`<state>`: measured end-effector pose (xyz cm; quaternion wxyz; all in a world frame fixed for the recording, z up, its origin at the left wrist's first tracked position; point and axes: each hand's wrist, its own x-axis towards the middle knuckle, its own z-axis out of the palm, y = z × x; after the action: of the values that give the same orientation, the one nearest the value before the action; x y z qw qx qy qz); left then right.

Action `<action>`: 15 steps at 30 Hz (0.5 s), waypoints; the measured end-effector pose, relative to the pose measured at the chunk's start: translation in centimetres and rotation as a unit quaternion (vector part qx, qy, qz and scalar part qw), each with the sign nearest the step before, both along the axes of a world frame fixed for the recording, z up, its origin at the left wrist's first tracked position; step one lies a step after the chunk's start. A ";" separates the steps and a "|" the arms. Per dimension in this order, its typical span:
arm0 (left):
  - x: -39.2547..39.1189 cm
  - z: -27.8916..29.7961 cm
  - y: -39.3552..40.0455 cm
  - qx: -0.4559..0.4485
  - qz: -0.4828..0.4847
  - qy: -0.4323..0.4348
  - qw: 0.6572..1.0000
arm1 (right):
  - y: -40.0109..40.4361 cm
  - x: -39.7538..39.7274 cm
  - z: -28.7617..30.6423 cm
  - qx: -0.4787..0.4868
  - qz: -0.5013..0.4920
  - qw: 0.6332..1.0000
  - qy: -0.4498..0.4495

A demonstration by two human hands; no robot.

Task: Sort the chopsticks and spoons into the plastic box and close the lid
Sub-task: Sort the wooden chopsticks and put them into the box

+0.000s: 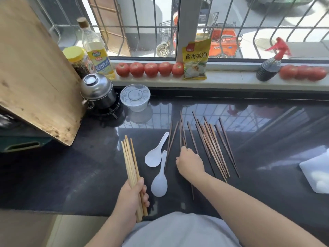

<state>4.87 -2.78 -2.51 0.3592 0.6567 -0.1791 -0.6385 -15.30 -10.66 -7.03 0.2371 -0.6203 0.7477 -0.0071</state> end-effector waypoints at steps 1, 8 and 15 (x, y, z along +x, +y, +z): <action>0.0 0.0 0.2 0.005 0.000 -0.003 1.000 | -0.5 0.1 -0.1 0.018 -0.019 1.000 0.002; 0.4 0.6 1.1 0.002 -0.017 -0.004 1.000 | -6.3 3.7 -1.3 0.087 -0.212 0.967 -0.112; -0.2 -0.6 1.1 0.017 -0.020 -0.005 1.000 | -5.5 2.9 -0.7 0.168 -0.105 0.980 0.030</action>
<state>4.69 -1.67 -3.07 0.3343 0.6622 -0.1835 -0.6451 -12.35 -16.18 -7.68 0.3132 -0.4899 0.8058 0.1124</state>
